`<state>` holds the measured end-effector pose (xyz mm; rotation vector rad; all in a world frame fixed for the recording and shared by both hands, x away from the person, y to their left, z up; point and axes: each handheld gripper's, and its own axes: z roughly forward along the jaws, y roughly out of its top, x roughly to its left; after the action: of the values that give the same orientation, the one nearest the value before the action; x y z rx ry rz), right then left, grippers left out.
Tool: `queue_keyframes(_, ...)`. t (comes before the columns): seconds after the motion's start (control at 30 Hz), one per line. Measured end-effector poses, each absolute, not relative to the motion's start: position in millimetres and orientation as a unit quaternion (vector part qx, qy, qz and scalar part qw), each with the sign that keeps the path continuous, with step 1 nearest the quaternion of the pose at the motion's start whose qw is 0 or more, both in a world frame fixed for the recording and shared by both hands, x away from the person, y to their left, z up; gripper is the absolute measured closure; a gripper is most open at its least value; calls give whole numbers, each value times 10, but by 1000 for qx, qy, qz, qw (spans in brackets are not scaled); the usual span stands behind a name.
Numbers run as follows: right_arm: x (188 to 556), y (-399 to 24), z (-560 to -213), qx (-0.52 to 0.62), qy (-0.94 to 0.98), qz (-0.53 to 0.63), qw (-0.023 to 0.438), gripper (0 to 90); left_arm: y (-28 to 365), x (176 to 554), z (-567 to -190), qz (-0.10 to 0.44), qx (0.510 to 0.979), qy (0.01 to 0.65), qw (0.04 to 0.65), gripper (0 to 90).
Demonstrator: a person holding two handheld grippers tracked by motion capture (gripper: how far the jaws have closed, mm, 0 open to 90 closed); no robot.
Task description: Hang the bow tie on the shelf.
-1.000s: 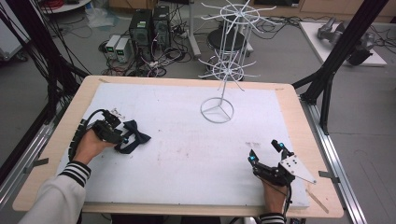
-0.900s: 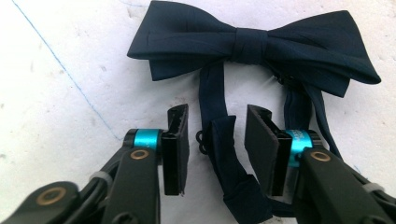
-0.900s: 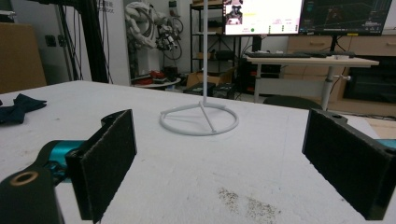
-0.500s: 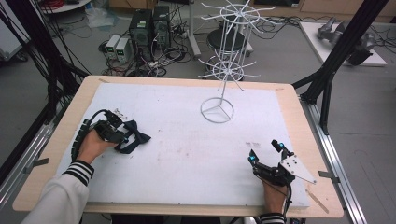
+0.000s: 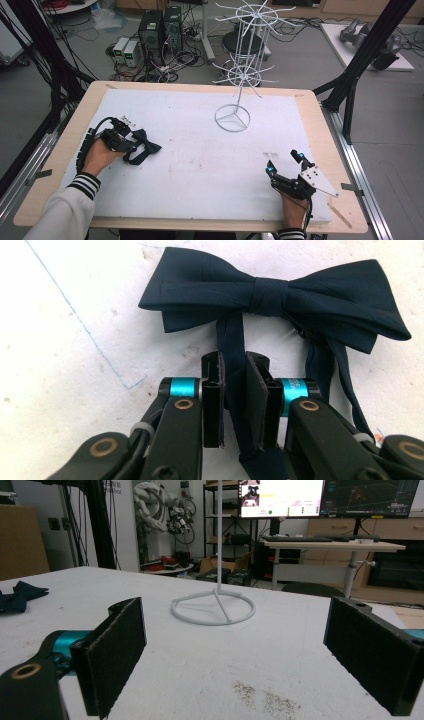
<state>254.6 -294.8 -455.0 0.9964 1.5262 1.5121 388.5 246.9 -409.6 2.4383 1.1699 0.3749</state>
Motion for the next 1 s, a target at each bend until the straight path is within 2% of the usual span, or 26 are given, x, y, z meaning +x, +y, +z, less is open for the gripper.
queue_keyframes(0.37,2540,-2942,-4549,393,597,592,373,90,2496,3841,-4047,150,869,416,223,843)
queue_keyframes(1.0,2540,-2942,-4549,393,597,592,373,90,2536,3769,-3895,192,845,402,298,850)
